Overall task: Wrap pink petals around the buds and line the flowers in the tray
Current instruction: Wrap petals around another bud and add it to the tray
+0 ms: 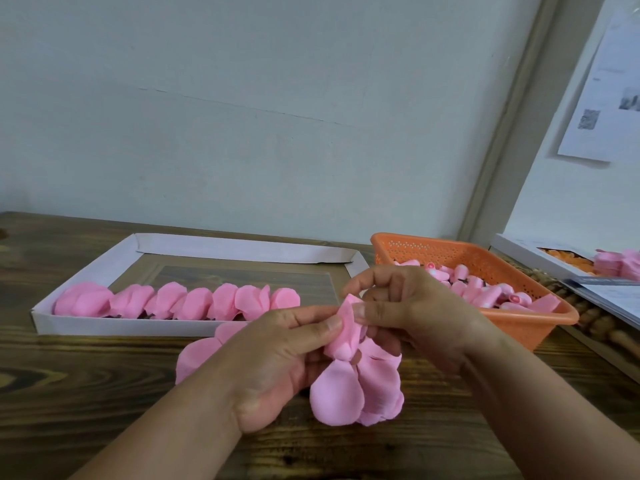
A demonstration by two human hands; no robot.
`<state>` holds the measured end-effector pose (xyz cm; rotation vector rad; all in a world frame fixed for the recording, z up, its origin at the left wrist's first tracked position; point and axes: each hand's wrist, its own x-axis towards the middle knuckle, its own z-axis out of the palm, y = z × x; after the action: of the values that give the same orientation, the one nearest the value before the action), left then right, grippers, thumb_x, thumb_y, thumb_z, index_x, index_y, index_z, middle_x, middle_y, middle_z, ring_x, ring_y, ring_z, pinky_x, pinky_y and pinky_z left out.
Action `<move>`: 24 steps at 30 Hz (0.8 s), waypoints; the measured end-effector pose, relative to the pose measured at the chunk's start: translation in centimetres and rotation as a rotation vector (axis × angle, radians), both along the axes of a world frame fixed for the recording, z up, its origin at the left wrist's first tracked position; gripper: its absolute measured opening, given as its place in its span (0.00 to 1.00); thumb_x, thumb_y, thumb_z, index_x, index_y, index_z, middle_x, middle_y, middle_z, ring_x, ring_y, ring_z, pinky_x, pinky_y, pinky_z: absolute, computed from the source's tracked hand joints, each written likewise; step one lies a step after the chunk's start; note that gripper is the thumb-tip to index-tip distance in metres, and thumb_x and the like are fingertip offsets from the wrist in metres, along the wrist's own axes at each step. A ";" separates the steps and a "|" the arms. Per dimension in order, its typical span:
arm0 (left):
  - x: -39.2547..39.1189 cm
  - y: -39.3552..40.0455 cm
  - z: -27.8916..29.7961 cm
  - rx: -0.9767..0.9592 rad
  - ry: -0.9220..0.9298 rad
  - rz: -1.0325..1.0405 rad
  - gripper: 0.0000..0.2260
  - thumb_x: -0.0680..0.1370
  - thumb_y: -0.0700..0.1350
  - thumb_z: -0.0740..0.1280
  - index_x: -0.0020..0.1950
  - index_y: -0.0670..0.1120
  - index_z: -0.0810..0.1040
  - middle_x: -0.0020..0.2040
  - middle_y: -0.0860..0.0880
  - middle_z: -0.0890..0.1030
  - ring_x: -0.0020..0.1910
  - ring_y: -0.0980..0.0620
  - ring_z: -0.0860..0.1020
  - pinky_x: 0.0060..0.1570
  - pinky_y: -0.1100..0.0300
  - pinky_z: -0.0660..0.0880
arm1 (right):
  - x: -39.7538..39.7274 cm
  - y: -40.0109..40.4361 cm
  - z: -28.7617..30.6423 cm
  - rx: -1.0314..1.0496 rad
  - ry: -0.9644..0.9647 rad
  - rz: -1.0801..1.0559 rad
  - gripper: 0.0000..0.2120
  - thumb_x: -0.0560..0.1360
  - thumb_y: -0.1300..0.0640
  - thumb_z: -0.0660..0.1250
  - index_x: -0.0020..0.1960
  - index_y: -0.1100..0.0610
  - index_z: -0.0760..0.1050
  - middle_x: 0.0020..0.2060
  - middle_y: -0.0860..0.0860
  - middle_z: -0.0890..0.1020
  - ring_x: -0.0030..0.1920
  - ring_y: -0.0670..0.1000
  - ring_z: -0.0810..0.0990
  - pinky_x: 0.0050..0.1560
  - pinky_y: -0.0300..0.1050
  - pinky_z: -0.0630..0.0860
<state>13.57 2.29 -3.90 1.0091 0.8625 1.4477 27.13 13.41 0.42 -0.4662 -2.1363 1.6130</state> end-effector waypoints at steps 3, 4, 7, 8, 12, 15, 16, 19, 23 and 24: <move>0.1 -0.1 0.0 -0.012 -0.023 -0.013 0.13 0.76 0.43 0.64 0.32 0.45 0.82 0.38 0.46 0.78 0.45 0.49 0.77 0.54 0.57 0.75 | 0.2 -0.2 0.1 0.005 0.038 0.023 0.07 0.63 0.60 0.72 0.39 0.62 0.78 0.27 0.59 0.78 0.20 0.49 0.67 0.20 0.33 0.63; 0.0 0.0 0.0 -0.023 -0.033 -0.013 0.13 0.75 0.43 0.64 0.32 0.44 0.82 0.38 0.45 0.78 0.46 0.48 0.77 0.56 0.55 0.74 | 0.3 -0.3 0.0 0.013 0.048 0.022 0.07 0.64 0.61 0.72 0.39 0.63 0.77 0.27 0.59 0.78 0.20 0.48 0.67 0.20 0.32 0.63; 0.1 -0.1 0.1 -0.052 -0.036 -0.002 0.11 0.73 0.44 0.65 0.32 0.44 0.81 0.38 0.44 0.79 0.47 0.47 0.77 0.58 0.53 0.73 | 0.4 -0.6 0.0 0.060 0.052 0.010 0.08 0.66 0.61 0.71 0.39 0.66 0.75 0.26 0.57 0.78 0.19 0.48 0.68 0.21 0.32 0.63; 0.1 -0.1 0.1 -0.062 -0.041 0.008 0.11 0.72 0.44 0.66 0.31 0.44 0.81 0.38 0.44 0.79 0.47 0.46 0.77 0.59 0.52 0.73 | 0.4 -0.7 0.1 0.076 0.048 0.003 0.08 0.68 0.61 0.70 0.39 0.66 0.74 0.25 0.56 0.78 0.19 0.48 0.68 0.21 0.32 0.63; 0.1 0.0 0.3 -0.082 -0.035 0.065 0.10 0.72 0.43 0.66 0.31 0.44 0.83 0.37 0.45 0.81 0.44 0.48 0.79 0.58 0.52 0.75 | 0.0 -1.2 0.3 0.181 0.021 -0.083 0.17 0.67 0.56 0.74 0.42 0.70 0.73 0.28 0.65 0.78 0.22 0.52 0.70 0.22 0.37 0.65; 0.1 0.0 0.2 -0.106 -0.052 0.103 0.09 0.70 0.43 0.67 0.30 0.44 0.81 0.37 0.43 0.79 0.44 0.45 0.78 0.54 0.52 0.77 | -0.4 -1.1 0.0 0.194 0.024 -0.159 0.10 0.70 0.66 0.71 0.42 0.72 0.72 0.27 0.66 0.78 0.19 0.51 0.69 0.21 0.37 0.63; 0.1 -0.1 0.2 -0.117 -0.056 0.108 0.09 0.70 0.43 0.67 0.31 0.43 0.81 0.38 0.41 0.79 0.45 0.44 0.77 0.55 0.50 0.75 | -0.5 -1.1 -0.1 0.186 0.021 -0.171 0.09 0.71 0.68 0.69 0.41 0.73 0.72 0.27 0.66 0.78 0.18 0.51 0.68 0.21 0.36 0.63; 0.1 0.0 0.1 -0.141 -0.030 0.137 0.08 0.70 0.44 0.68 0.32 0.44 0.81 0.41 0.39 0.77 0.48 0.41 0.73 0.59 0.44 0.69 | -0.7 -1.0 -0.2 0.185 -0.002 -0.189 0.07 0.71 0.68 0.69 0.40 0.71 0.72 0.29 0.70 0.78 0.18 0.51 0.68 0.22 0.38 0.63; 0.0 0.0 -0.2 -0.164 0.033 0.159 0.06 0.67 0.45 0.69 0.35 0.44 0.83 0.39 0.41 0.80 0.44 0.41 0.74 0.51 0.48 0.71 | -0.8 -0.8 -0.4 0.223 -0.038 -0.195 0.07 0.71 0.67 0.70 0.38 0.69 0.73 0.30 0.71 0.78 0.19 0.52 0.69 0.24 0.40 0.64; 0.0 0.0 -0.2 -0.159 0.042 0.150 0.06 0.67 0.46 0.69 0.34 0.45 0.83 0.37 0.42 0.80 0.43 0.42 0.75 0.50 0.50 0.72 | -0.7 -0.7 -0.4 0.210 -0.035 -0.186 0.07 0.71 0.67 0.70 0.38 0.69 0.73 0.30 0.71 0.78 0.20 0.52 0.69 0.23 0.39 0.64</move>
<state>13.59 2.29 -4.14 0.8733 1.0859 1.4614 26.45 12.68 0.01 -0.6086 -2.1867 1.2730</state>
